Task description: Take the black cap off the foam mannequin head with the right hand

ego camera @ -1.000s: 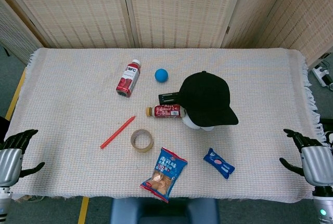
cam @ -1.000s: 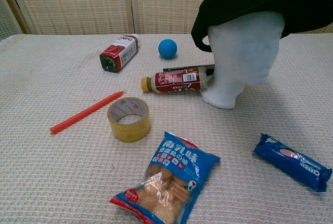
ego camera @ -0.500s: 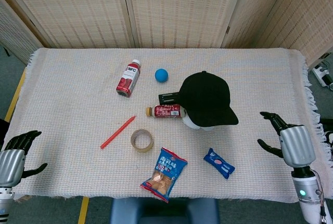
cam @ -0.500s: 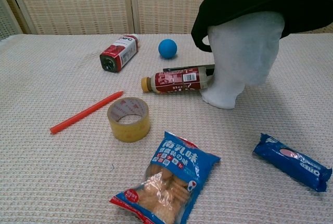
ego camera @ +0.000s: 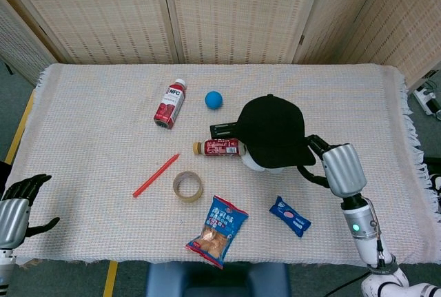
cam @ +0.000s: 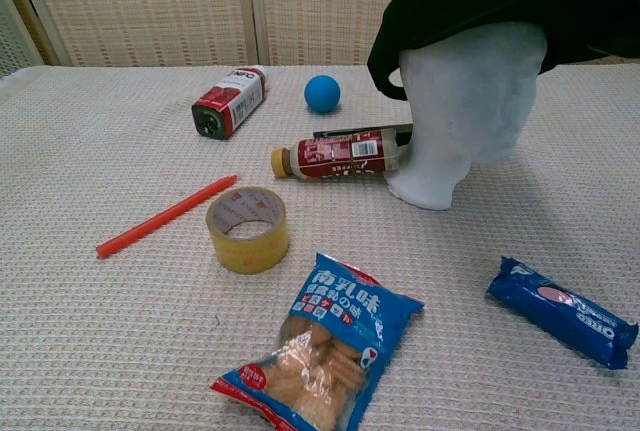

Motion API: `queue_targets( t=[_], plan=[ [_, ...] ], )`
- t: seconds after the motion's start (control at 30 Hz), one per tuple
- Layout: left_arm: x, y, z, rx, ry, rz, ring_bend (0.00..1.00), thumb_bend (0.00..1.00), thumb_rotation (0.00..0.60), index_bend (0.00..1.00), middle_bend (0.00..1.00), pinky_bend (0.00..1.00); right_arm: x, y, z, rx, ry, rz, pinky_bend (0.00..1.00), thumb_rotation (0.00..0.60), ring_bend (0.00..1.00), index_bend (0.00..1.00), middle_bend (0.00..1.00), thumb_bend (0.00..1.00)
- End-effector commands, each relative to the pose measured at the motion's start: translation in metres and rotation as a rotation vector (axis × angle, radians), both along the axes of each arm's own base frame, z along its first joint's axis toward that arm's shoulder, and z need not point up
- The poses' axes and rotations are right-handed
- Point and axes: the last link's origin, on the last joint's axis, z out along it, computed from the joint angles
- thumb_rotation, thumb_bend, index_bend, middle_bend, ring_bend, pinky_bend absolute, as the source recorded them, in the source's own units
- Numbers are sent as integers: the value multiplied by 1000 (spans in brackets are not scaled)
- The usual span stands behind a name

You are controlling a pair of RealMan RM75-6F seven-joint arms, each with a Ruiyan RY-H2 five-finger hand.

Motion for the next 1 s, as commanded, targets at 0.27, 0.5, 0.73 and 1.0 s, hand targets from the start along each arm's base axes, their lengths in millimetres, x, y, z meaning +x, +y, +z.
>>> queue_targets(
  t=[0.27,0.5,0.73,1.0],
  plan=[
    [-1,-2,3,0,-4,9,193,90,600,219,207,209,11,-17,-18,-30,-34,50,1000,600,916,596,585,296],
    [0,0,3,-6,-6,8,193,91,600,220,207,209,14,-25,-19,-66,-61,64,1000,600,961,755,707,368],
    [-1,1,1,-14,-7,13,193,90,600,220,207,209,17,-34,-12,-127,-71,69,1000,600,984,806,744,422],
    [1,3,0,-18,-9,7,193,91,600,219,207,208,20,-52,7,-218,-48,63,1000,600,987,813,749,428]
  ],
)
